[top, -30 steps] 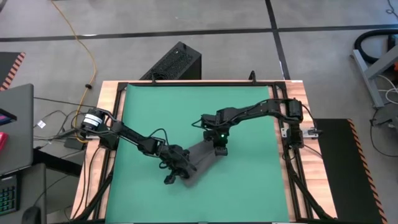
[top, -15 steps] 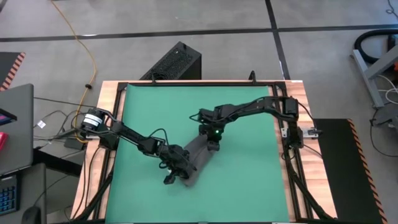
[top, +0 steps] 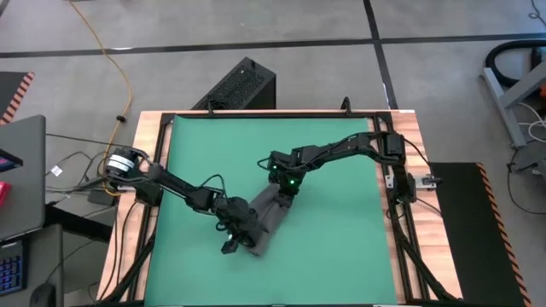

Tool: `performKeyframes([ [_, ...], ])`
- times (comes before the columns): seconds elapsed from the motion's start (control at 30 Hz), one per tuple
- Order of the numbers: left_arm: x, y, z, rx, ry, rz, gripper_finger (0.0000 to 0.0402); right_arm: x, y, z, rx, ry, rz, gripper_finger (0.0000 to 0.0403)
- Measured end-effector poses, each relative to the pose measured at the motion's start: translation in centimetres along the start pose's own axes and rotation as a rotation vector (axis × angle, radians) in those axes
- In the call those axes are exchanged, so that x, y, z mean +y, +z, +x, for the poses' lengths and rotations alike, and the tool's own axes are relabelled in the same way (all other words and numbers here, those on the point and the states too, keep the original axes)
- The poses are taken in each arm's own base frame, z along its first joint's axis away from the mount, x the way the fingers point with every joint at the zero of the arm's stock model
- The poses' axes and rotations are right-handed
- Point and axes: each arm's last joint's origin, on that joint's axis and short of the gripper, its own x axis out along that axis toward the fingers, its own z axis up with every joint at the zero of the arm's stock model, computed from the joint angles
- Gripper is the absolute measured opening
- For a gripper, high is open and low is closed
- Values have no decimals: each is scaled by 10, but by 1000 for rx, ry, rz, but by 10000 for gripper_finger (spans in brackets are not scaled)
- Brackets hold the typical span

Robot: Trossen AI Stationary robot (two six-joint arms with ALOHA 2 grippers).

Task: Roll towel
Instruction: Roll the gray towel on the table

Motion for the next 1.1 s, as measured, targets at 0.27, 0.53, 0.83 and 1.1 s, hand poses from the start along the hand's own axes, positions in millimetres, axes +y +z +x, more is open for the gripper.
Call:
performKeyframes([
  [0.27, -37, 38, -59, -281, 169, 56, 0, -1, 0, 1, -15, -37, 15, 25],
  [0.53, -64, 52, -83, -415, 302, 163, 0, -2, 0, 2, -15, -42, 16, 25],
  [0.83, -85, 13, -43, -91, 473, 362, 0, -3, 2, 1, -28, -38, 11, 25],
  [1.1, -64, -3, -20, 15, 614, 330, 0, -3, 3, 1, -40, -32, 5, 25],
])
